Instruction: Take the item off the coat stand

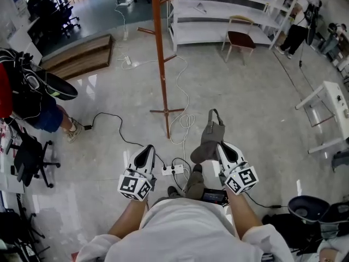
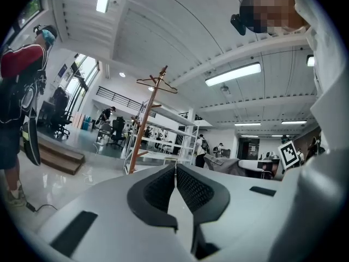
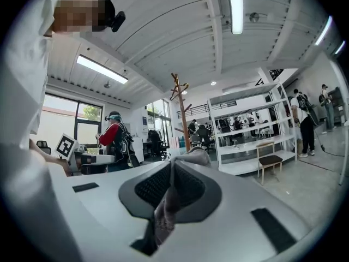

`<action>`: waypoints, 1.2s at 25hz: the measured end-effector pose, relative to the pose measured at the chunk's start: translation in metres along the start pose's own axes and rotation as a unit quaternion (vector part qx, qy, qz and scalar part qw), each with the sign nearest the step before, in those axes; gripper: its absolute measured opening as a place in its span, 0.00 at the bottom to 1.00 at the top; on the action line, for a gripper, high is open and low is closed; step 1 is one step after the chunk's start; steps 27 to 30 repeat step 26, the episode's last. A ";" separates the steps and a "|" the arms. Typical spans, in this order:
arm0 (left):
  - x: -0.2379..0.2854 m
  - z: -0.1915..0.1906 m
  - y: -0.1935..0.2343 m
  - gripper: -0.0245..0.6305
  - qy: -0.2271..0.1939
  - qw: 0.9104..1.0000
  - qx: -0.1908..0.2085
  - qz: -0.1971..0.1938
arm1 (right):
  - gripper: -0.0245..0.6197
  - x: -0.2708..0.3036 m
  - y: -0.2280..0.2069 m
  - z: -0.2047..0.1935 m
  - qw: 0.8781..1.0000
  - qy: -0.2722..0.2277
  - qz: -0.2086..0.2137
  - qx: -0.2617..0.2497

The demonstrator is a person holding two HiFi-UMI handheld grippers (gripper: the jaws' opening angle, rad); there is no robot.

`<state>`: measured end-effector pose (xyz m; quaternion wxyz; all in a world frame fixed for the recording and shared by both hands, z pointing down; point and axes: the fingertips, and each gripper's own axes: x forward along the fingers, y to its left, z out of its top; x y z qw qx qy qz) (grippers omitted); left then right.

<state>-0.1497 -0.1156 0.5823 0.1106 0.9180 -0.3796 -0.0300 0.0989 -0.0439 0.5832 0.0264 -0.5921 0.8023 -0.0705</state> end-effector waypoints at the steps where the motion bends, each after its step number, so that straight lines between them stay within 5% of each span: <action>1: 0.002 -0.001 -0.003 0.08 0.002 1.000 -0.003 -0.007 | 0.09 -0.001 0.000 -0.001 1.000 0.002 0.000 -0.001; 14: 0.016 -0.009 -0.022 0.07 0.011 0.995 -0.044 -0.094 | 0.09 -0.002 0.005 0.004 1.000 -0.006 -0.031 0.000; 30: 0.012 -0.019 -0.011 0.07 0.023 0.993 -0.075 -0.083 | 0.09 -0.005 -0.010 0.004 0.998 -0.007 -0.055 0.028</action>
